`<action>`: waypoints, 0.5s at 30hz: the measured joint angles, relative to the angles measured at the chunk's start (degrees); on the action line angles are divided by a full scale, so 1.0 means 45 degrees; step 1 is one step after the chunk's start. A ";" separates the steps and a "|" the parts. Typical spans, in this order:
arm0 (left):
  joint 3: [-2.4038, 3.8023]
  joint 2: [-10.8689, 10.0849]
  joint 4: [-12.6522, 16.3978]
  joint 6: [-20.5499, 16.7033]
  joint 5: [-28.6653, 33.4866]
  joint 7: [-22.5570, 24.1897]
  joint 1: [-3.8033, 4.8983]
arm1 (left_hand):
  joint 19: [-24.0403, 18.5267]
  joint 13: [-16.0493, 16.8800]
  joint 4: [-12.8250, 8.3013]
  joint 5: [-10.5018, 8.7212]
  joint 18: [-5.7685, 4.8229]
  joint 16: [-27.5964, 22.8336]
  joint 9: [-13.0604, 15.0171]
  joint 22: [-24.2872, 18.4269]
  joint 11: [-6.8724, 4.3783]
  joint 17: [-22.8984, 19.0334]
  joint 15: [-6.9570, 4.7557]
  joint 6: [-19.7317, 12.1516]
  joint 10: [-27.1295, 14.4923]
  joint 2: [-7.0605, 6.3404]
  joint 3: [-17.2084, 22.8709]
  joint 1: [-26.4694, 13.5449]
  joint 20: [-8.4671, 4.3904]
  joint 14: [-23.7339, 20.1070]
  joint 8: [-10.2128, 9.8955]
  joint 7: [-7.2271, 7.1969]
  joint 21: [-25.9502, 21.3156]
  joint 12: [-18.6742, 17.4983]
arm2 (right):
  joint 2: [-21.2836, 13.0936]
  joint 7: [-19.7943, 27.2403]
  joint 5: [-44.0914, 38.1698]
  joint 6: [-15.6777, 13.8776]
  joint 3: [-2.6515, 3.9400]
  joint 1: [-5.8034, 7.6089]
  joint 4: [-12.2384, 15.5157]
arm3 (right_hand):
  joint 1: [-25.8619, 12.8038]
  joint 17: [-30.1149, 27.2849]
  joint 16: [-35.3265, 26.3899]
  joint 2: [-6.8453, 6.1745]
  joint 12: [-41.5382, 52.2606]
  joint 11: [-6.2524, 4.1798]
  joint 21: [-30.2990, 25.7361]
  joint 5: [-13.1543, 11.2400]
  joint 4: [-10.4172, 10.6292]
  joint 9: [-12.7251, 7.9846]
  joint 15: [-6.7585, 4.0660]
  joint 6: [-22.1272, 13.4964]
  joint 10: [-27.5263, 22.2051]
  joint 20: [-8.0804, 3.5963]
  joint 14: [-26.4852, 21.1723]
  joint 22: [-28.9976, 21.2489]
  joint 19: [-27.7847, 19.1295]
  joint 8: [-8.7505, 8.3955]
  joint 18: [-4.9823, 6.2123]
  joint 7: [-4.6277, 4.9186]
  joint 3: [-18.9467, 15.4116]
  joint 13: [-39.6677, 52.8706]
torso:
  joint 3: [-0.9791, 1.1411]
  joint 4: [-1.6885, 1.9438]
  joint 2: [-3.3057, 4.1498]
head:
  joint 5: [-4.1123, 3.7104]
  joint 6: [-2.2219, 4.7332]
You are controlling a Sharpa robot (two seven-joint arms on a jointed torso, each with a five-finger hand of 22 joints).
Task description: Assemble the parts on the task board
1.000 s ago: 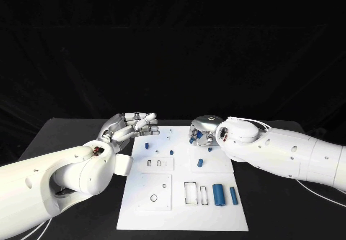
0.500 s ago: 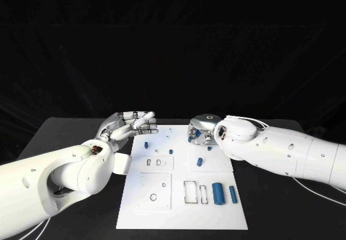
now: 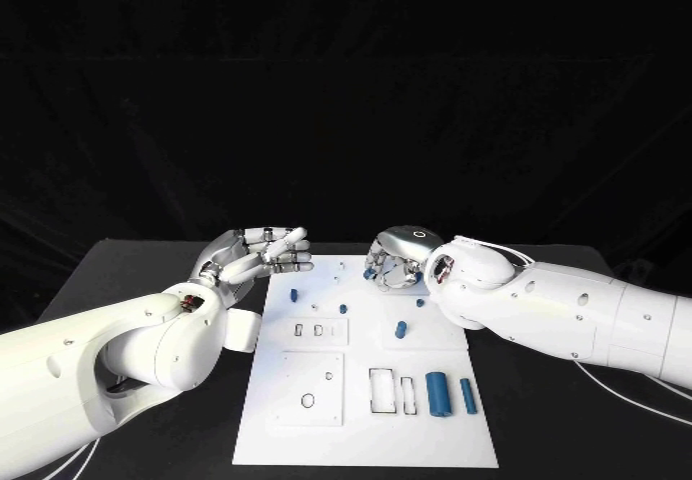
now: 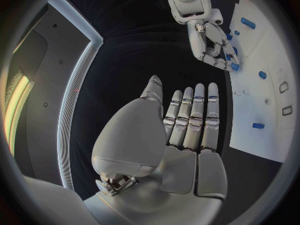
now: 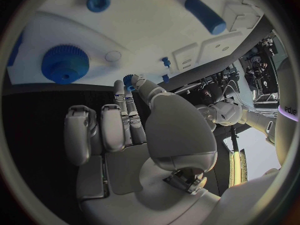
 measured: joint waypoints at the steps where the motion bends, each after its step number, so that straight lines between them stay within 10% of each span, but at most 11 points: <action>1: 0.0000 -0.0002 -0.0014 0.0000 0.0007 0.0000 0.0002 | 0.0000 0.0000 0.0000 0.0000 0.0000 0.0000 0.0000 0.0000 0.0000 0.0000 0.0000 0.0000 -0.0001 0.0000 0.0000 0.0000 0.0000 0.0000 0.0000 0.0000 0.0000 0.0000 | 0.0105 -0.0003 0.0063 -0.0150 0.0002 0.0004 -0.0090 | 0.0000 0.0008 0.0000 0.0000 0.0000 0.0000 0.0000 0.0000 0.0000 -0.0001 0.0000 0.0000 0.0000 0.0000 0.0000 0.0000 0.0000 0.0000 -0.0001 0.0000 0.0000 0.0001 | 0.0000 0.0004 0.0004 | 0.0002 0.0016; 15: 0.0000 0.0025 -0.0027 0.0017 0.0084 -0.0008 0.0012 | 0.0000 0.0001 0.0000 0.0000 0.0001 -0.0049 0.0000 0.0000 0.0000 -0.0002 0.0000 0.0000 0.0000 0.0000 0.0000 0.0000 0.0000 0.0000 0.0001 0.0000 -0.0048 -0.0052 | 0.1632 -0.0118 0.0480 -0.1053 0.0007 -0.0164 -0.1730 | -0.0012 0.0072 0.0049 -0.0014 -0.0001 0.0001 0.0000 -0.0024 0.0032 -0.0040 0.0001 -0.0003 -0.0001 0.0000 0.0000 -0.0002 -0.0001 -0.0001 0.0001 0.0000 0.0032 -0.0001 | -0.0016 0.0035 0.0061 | 0.0011 0.0085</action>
